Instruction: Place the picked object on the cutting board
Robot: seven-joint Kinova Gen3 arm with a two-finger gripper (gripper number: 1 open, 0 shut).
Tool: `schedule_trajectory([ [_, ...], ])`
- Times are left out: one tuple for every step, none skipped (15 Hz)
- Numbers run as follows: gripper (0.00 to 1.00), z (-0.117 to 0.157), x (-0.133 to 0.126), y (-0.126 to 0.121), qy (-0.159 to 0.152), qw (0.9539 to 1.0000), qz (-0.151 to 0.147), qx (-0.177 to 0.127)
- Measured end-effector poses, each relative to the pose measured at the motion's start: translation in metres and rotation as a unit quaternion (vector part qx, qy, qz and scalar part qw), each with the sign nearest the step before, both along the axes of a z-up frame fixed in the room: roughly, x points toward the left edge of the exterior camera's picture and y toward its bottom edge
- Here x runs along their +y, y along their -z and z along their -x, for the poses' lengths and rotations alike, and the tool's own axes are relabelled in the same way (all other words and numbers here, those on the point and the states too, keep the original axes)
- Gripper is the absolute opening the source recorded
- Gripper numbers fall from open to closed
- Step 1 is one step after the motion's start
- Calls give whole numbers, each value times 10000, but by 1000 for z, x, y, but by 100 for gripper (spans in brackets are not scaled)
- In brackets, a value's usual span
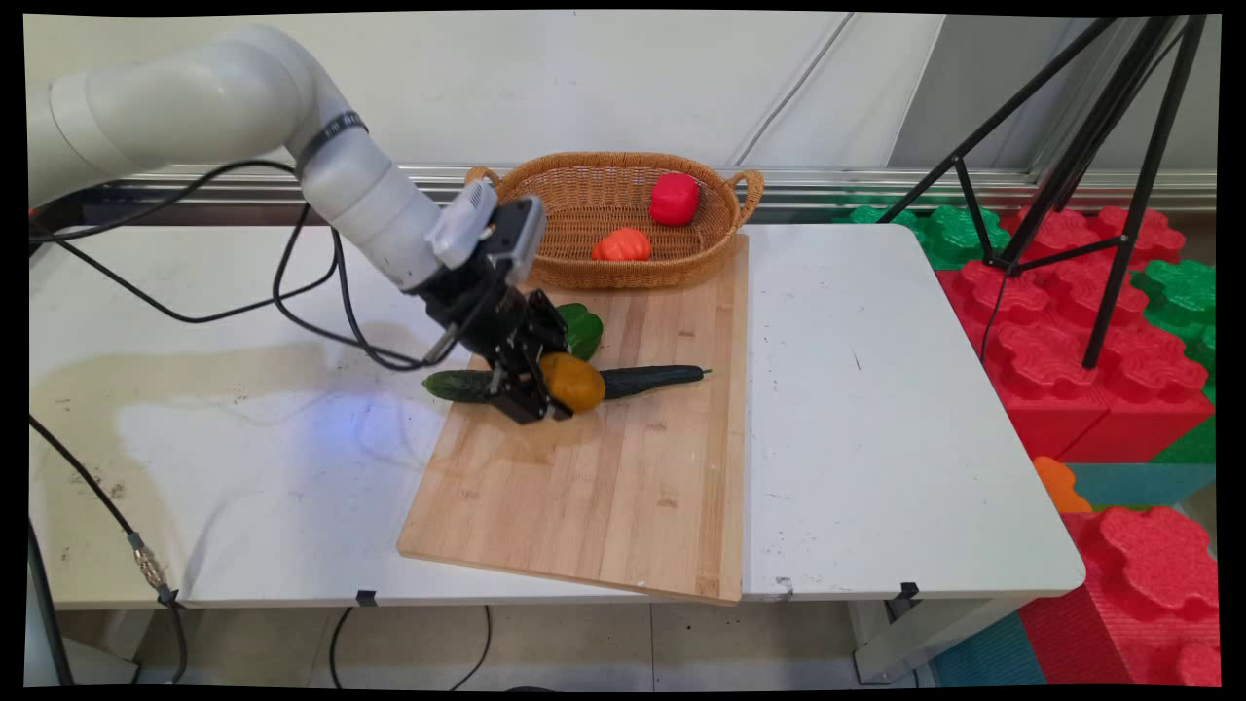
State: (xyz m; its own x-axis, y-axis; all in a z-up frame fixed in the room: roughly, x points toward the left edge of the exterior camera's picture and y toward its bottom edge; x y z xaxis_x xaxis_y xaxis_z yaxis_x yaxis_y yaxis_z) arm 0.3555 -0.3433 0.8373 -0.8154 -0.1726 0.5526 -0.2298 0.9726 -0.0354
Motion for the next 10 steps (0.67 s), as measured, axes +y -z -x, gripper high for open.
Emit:
schedule_trajectory([
  [0, 4, 3, 5, -3, 10000, -32, -43],
  [0, 6, 5, 8, -8, 10000, -51, -73],
  [0, 9, 7, 12, -16, 9999, -76, -118],
  [0, 11, 9, 17, -32, 9998, -92, -171],
  [0, 14, 11, 22, -42, 9997, -94, -221],
  [0, 16, 12, 25, -51, 9996, -86, -260],
  [0, 17, 12, 27, -56, 9996, -78, -281],
  [0, 19, 12, 30, -63, 9995, -64, -310],
  [0, 20, 13, 31, -64, 9994, -57, -323],
  [100, 22, 13, 33, -64, 9994, -46, -339],
])
